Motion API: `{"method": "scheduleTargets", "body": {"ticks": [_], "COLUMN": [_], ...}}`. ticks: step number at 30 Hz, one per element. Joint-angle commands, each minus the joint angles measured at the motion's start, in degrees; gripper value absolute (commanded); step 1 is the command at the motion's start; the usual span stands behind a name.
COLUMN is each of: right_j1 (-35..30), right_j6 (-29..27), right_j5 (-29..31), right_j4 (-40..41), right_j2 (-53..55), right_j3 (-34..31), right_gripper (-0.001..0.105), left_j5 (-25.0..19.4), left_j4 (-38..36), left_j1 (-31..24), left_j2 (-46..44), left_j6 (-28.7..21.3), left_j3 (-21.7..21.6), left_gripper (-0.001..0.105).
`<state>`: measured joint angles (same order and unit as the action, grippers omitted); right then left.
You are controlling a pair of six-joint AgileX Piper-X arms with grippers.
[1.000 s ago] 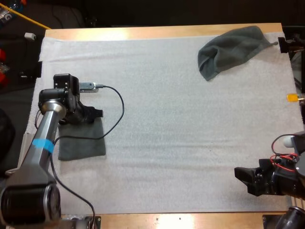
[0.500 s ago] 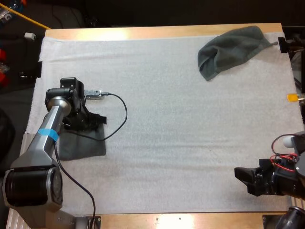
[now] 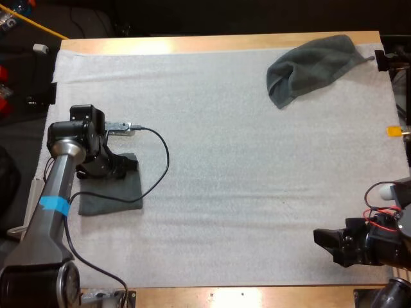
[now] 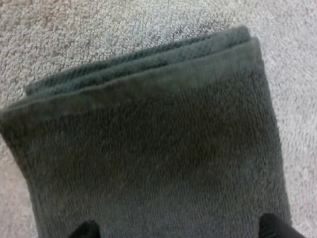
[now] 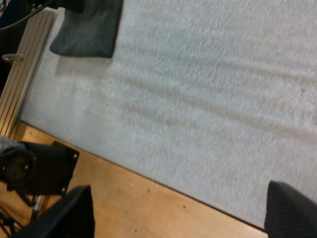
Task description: Pick towel from pile, fold and stack
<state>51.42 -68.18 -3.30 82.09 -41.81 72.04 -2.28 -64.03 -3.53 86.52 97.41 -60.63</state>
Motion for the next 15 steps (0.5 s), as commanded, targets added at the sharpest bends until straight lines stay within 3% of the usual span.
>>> {"method": "scheduleTargets", "body": {"ticks": [1,10,15], "right_j1": [-0.12,-0.12,-0.12], "right_j6": [0.23,0.77,0.76], "right_j5": [-0.40,-0.37,-0.37], "right_j4": [0.12,0.12,0.12], "right_j2": [0.01,0.01,0.01], "right_j3": [0.46,0.46,0.46], "right_gripper": [0.068,0.068,0.068], "left_j5": [-1.02,-1.02,-1.02], "left_j4": [-0.70,7.43,10.12], "left_j1": [-0.04,-0.04,-0.04], "left_j2": [-0.17,-0.17,-0.17], "left_j6": [0.03,0.26,0.25], "left_j3": [1.09,10.03,12.80], "left_gripper": [0.061,0.061,0.061]}}
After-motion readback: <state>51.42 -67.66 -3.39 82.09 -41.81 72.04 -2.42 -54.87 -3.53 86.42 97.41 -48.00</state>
